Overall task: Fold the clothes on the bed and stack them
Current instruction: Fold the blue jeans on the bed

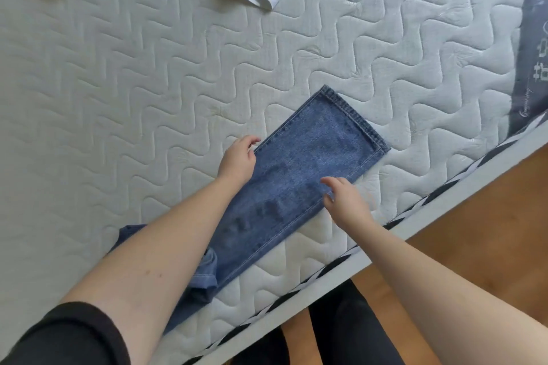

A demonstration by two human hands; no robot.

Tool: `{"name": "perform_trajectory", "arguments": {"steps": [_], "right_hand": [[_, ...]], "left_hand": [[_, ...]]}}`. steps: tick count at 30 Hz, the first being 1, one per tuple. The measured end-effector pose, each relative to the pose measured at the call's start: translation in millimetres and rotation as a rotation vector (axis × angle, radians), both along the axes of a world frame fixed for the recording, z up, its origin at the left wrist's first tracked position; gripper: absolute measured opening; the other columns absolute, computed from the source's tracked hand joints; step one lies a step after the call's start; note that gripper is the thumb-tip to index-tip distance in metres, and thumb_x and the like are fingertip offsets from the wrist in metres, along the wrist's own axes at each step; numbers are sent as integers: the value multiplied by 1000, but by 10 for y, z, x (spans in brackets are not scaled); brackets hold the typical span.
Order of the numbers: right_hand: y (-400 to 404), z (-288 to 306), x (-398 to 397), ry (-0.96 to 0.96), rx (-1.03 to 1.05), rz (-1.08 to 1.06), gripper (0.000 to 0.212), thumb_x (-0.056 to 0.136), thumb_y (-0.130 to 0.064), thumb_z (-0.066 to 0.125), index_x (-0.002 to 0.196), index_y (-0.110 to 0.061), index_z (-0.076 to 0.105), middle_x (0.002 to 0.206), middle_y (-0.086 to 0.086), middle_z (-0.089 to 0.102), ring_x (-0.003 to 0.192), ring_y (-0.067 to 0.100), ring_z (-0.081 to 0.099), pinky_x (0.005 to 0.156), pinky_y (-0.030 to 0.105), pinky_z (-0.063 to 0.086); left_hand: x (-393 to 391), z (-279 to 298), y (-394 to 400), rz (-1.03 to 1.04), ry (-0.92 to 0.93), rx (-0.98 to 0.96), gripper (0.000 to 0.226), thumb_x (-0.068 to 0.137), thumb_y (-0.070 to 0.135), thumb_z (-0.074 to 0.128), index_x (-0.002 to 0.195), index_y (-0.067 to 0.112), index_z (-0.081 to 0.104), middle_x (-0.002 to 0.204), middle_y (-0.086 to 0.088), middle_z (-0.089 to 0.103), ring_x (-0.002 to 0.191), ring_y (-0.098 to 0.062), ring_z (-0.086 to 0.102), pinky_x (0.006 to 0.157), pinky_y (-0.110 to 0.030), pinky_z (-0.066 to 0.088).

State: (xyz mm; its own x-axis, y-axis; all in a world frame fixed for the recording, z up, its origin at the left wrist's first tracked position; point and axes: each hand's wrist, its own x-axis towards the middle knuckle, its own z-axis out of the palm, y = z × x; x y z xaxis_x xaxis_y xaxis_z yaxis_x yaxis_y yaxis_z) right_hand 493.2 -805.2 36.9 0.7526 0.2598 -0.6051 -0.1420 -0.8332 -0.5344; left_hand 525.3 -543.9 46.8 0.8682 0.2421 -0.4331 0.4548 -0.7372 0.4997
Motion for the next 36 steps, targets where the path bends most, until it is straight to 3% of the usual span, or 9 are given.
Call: {"name": "perform_trajectory", "arguments": {"steps": [6,12,16,19,22,24,26,30,36], "right_hand": [[784,-72,-611,63,19,183,48,98,-18,49,146,-19,43,145,3,48,129,26,46,103,34,38],[1721,7,-1229,117,10,395,52,97,-20,49,148,-22,38,148,3,45,130,26,44,106,38,38],[2284,121,-1700,69,92,538,56,94,-38,57,147,-25,40,145,-1,48,131,24,43,107,36,34],[2564,168,-2006,33,46,699,69,89,-50,61,149,-28,35,146,-3,45,134,22,39,110,39,29],[2750,190,-2173,-51,-94,734,63,92,-34,57,150,-27,33,139,0,50,133,23,40,110,38,26],[2832,229,-2191,-56,-129,678,51,90,-23,53,141,-25,46,128,2,55,125,24,45,104,36,29],[2866,286,-2182,-9,-95,619,37,87,-21,55,123,-19,60,116,5,58,113,27,51,95,35,36],[2852,408,-2196,61,-29,483,22,82,-15,58,104,-12,60,104,4,62,98,27,56,81,34,43],[2890,636,-2382,-198,23,545,60,82,-27,68,138,-23,47,137,0,50,127,24,42,107,38,29]], "left_hand": [[-1311,-8,862,105,74,31,45,93,1,48,136,13,54,135,-8,56,123,-26,53,106,-35,40],[-2502,127,1602,202,129,340,64,91,27,63,149,16,38,155,-9,36,142,-29,33,115,-46,25],[-3102,117,1970,357,355,331,83,90,55,58,156,21,20,161,-8,23,148,-27,20,118,-51,18],[-3413,120,2165,377,451,238,81,89,61,56,153,26,23,161,-2,20,150,-24,12,116,-57,20],[-3672,138,2307,269,455,344,76,86,58,63,149,34,29,164,-5,6,151,-25,0,116,-59,11],[-3827,169,2409,335,465,340,83,83,55,69,150,37,25,163,-8,8,150,-30,5,116,-57,16],[-3937,181,2499,445,479,237,82,81,49,74,148,36,28,155,-7,29,143,-33,27,111,-53,31],[-4056,205,2544,531,270,30,27,87,26,71,105,24,51,116,-5,57,108,-30,57,82,-38,44],[-4090,572,2467,443,139,-270,15,97,29,59,99,38,48,89,13,63,81,-2,58,74,-26,38]]}}
